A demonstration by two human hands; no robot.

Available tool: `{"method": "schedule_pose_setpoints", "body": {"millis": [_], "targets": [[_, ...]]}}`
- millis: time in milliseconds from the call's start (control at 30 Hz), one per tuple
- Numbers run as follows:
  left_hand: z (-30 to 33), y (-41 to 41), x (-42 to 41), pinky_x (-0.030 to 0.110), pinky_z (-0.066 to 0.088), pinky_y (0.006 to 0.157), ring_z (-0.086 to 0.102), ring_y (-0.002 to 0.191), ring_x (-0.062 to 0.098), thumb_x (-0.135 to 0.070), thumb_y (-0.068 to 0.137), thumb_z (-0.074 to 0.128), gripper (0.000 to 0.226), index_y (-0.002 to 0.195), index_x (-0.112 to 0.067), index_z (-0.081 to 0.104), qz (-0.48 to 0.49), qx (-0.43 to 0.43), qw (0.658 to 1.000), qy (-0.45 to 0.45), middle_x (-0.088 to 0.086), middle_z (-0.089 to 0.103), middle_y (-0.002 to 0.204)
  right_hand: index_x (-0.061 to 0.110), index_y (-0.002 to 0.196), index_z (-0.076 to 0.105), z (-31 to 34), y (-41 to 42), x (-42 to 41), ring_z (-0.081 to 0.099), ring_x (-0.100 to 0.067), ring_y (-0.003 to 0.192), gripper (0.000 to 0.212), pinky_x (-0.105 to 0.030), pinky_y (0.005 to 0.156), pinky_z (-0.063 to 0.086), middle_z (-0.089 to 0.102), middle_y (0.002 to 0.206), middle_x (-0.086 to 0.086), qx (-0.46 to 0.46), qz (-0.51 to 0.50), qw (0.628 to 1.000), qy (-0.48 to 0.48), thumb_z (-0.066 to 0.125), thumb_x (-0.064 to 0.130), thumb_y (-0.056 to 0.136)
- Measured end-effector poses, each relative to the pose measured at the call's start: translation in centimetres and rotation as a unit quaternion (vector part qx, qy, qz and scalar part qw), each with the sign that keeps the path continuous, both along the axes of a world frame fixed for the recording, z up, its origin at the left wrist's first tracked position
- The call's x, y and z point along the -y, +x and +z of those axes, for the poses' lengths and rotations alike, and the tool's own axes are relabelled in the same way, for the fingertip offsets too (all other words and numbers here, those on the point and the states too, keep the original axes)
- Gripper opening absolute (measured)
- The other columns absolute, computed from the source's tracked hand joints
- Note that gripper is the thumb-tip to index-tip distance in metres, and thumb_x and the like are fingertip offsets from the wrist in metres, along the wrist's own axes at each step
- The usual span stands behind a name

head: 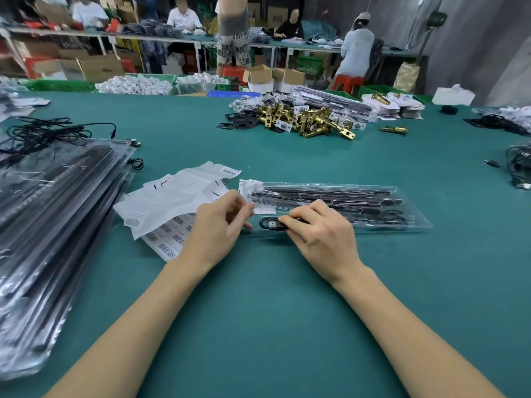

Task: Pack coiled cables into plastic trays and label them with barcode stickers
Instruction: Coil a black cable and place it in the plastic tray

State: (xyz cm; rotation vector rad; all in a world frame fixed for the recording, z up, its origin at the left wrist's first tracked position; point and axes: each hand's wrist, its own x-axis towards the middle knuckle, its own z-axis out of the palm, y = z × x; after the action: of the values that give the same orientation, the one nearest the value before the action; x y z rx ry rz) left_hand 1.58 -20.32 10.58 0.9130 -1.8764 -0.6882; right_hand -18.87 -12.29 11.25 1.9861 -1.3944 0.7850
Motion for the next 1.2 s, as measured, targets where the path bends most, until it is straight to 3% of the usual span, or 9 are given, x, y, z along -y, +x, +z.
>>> {"method": "schedule_pose_setpoints", "body": {"millis": [133,267,367,533,633,733,833,967,1200], "targets": [[0.0,0.2,0.0,0.020,0.041,0.056,0.046,0.052,0.003,-0.038,0.097,0.060,0.029,0.090,-0.017,0.078,-0.002,0.050,0.999,-0.003,-0.003,0.070,0.066,0.021,0.090,0.078,0.4,0.4,0.0,0.061,-0.024,0.070,0.007,-0.033,0.055,0.046,0.067,0.077,0.006,-0.036,-0.036,0.998,-0.024,0.071,0.023,0.092],[0.7,-0.1,-0.8,0.018,0.044,0.069,0.053,0.066,-0.002,-0.041,0.092,0.068,0.034,0.125,-0.035,0.068,-0.050,0.175,0.980,-0.085,-0.015,0.071,0.085,0.024,0.081,0.076,1.7,0.4,0.3,0.056,-0.023,0.066,0.006,-0.032,0.056,0.042,0.062,0.067,0.008,-0.100,-0.058,0.993,-0.012,0.077,0.020,0.085],[1.2,-1.0,-1.3,0.022,0.038,0.069,0.057,0.079,0.006,-0.051,0.089,0.067,0.039,0.127,-0.042,0.066,-0.018,0.235,0.958,-0.161,-0.020,0.072,0.112,0.026,0.071,0.074,2.5,0.7,0.5,0.055,-0.017,0.058,0.016,-0.026,0.046,0.038,0.058,0.060,0.008,-0.131,-0.083,0.987,0.047,0.088,0.019,0.069],[1.5,-2.0,-1.3,0.022,0.025,0.053,0.059,0.070,0.016,-0.042,0.092,0.066,0.022,0.113,-0.047,0.072,0.013,0.217,0.953,-0.212,-0.010,0.072,0.078,0.024,0.066,0.069,2.2,0.8,0.5,0.058,-0.015,0.053,0.022,-0.023,0.039,0.042,0.059,0.059,0.007,-0.111,-0.073,0.987,0.095,0.091,0.022,0.065],[1.3,-2.2,-1.1,0.025,0.033,0.052,0.061,0.067,0.020,-0.044,0.090,0.062,0.021,0.107,-0.049,0.073,0.033,0.228,0.947,-0.223,-0.007,0.066,0.066,0.014,0.083,0.074,1.6,0.3,0.1,0.061,-0.024,0.063,0.009,-0.035,0.050,0.054,0.066,0.069,0.000,-0.046,-0.024,0.993,0.108,0.078,0.021,0.086],[1.1,-2.4,-0.9,0.030,0.046,0.053,0.065,0.072,0.025,-0.047,0.091,0.054,0.024,0.105,-0.049,0.073,0.043,0.255,0.942,-0.213,-0.004,0.069,0.069,0.007,0.106,0.072,1.0,-0.4,-0.9,0.064,-0.031,0.076,0.014,-0.044,0.064,0.058,0.074,0.096,-0.005,0.002,0.019,0.986,0.165,0.066,0.009,0.094],[1.0,-2.8,-1.1,0.031,0.049,0.054,0.068,0.074,0.028,-0.043,0.090,0.064,0.015,0.100,-0.043,0.076,0.061,0.263,0.939,-0.213,-0.002,0.073,0.073,0.002,0.106,0.076,0.4,-2.1,-2.0,0.073,-0.031,0.088,0.025,-0.041,0.074,0.062,0.075,0.111,-0.011,0.052,0.057,0.989,0.126,0.075,-0.006,0.083],[1.3,-3.2,-1.5,0.030,0.046,0.052,0.068,0.069,0.030,-0.037,0.087,0.073,0.009,0.094,-0.038,0.079,0.083,0.261,0.940,-0.203,0.001,0.073,0.070,0.007,0.096,0.079,1.1,-4.4,-2.5,0.068,-0.027,0.081,0.012,-0.039,0.068,0.058,0.075,0.096,-0.001,0.108,0.034,0.991,0.076,0.077,0.003,0.085],[1.2,-3.6,-1.9,0.031,0.043,0.059,0.057,0.075,0.026,-0.031,0.094,0.065,0.015,0.089,-0.027,0.079,0.064,0.245,0.957,-0.142,0.000,0.062,0.062,0.010,0.118,0.072,-0.1,-3.0,-4.9,0.067,-0.018,0.110,0.030,-0.035,0.083,0.059,0.067,0.128,-0.002,0.134,0.008,0.981,0.141,0.069,0.010,0.088]]}}
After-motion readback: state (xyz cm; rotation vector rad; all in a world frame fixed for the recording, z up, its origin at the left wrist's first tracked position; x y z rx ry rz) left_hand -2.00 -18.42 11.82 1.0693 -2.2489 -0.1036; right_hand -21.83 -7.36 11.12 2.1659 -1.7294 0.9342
